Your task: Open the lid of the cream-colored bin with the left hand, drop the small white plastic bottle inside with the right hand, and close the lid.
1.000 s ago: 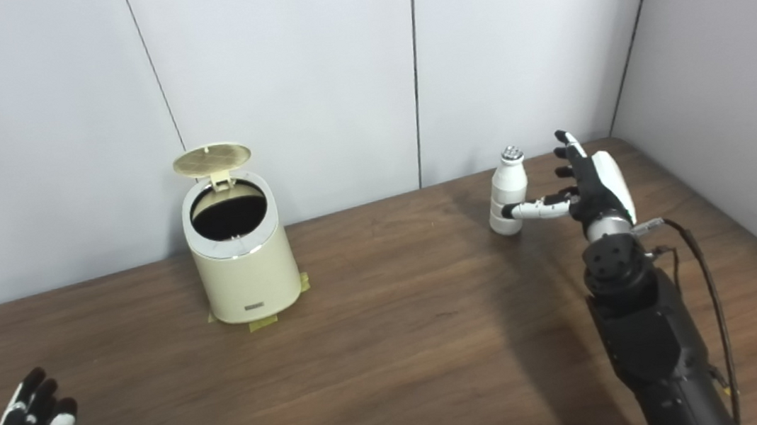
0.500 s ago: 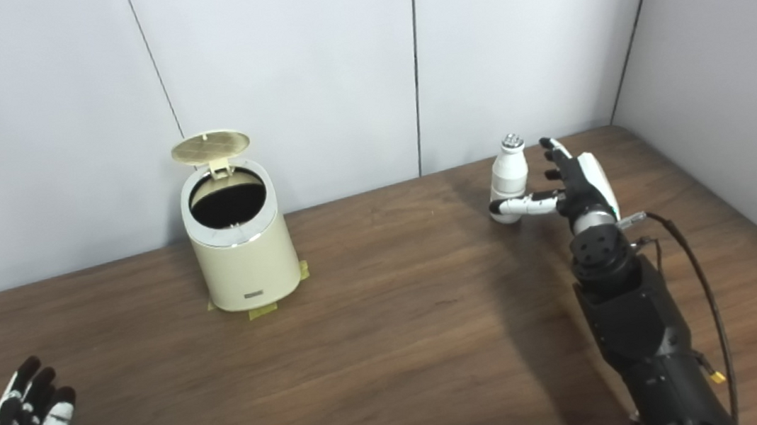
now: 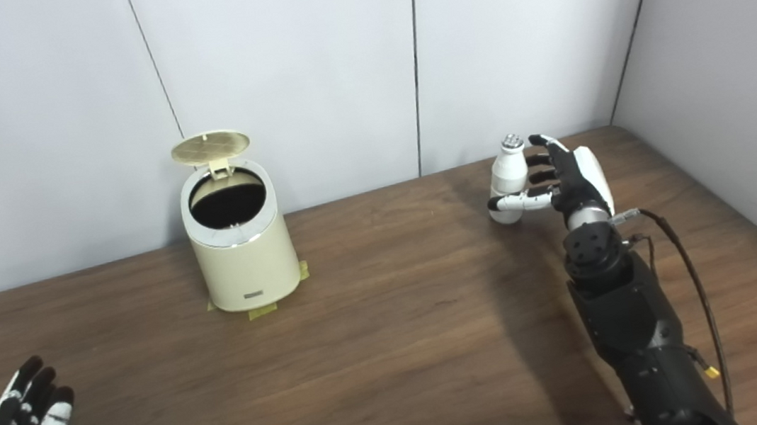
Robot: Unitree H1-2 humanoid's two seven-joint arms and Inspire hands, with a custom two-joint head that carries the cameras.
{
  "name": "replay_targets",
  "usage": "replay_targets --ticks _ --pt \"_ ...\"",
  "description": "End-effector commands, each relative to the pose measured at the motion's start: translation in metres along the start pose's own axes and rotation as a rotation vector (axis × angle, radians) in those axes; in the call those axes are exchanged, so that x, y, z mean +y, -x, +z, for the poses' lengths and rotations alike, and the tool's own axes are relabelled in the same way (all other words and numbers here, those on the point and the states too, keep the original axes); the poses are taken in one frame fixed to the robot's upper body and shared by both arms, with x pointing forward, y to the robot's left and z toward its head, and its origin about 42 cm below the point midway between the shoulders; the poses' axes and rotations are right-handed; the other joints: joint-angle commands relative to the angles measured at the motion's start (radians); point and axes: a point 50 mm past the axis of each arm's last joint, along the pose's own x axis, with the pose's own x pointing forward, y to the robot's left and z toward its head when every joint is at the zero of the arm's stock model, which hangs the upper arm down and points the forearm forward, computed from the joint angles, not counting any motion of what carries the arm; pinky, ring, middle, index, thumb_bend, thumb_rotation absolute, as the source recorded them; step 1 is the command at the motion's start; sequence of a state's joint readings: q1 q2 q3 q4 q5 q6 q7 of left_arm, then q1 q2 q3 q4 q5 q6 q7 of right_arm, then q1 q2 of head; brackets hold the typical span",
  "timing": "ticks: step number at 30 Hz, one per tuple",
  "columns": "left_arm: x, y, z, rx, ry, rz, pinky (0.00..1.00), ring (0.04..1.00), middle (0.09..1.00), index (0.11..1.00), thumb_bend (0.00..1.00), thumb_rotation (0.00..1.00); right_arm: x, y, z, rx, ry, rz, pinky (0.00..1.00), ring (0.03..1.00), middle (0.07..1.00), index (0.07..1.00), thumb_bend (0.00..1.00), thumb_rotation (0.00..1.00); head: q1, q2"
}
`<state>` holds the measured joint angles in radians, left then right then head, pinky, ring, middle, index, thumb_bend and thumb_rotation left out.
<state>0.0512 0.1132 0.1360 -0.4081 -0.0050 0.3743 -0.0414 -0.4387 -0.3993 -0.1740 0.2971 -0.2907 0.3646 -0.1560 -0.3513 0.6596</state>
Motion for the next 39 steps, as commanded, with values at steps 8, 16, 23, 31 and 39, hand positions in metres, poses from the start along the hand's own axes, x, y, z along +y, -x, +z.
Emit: replay_targets --ticks 8,16,23,31,39 --pt "0.0022 0.0002 0.0192 -0.084 -0.011 -0.003 1.00 0.967 0.944 0.978 0.41 0.38 -0.0155 -0.0111 0.0279 -0.132 -0.029 -0.076 0.60 0.673 0.727 0.756 0.82 0.09 0.005 0.008" --pt "0.0030 0.0030 0.0211 -0.073 -0.030 -0.003 1.00 0.973 0.933 0.965 0.42 0.42 -0.0141 -0.0139 0.0272 -0.199 -0.047 -0.121 0.56 0.592 0.597 0.642 0.80 0.00 0.012 0.011" --pt "0.0021 0.0038 0.0244 -0.074 -0.030 0.001 1.00 0.960 0.917 0.962 0.43 0.44 -0.0108 -0.0175 0.0269 -0.234 -0.061 -0.147 0.41 0.476 0.481 0.498 0.54 0.00 0.011 0.012" --pt "0.0021 0.0028 0.0239 -0.071 -0.006 0.000 1.00 0.956 0.919 0.966 0.41 0.43 -0.0120 -0.0150 0.0251 -0.223 -0.044 -0.157 0.38 0.405 0.475 0.503 0.52 0.00 0.013 0.006" --pt "0.0039 0.0014 0.0213 -0.076 -0.006 0.005 0.98 0.947 0.927 0.966 0.39 0.43 -0.0132 -0.0116 0.0233 -0.215 -0.044 -0.158 0.37 0.403 0.465 0.504 0.52 0.00 0.013 0.003"
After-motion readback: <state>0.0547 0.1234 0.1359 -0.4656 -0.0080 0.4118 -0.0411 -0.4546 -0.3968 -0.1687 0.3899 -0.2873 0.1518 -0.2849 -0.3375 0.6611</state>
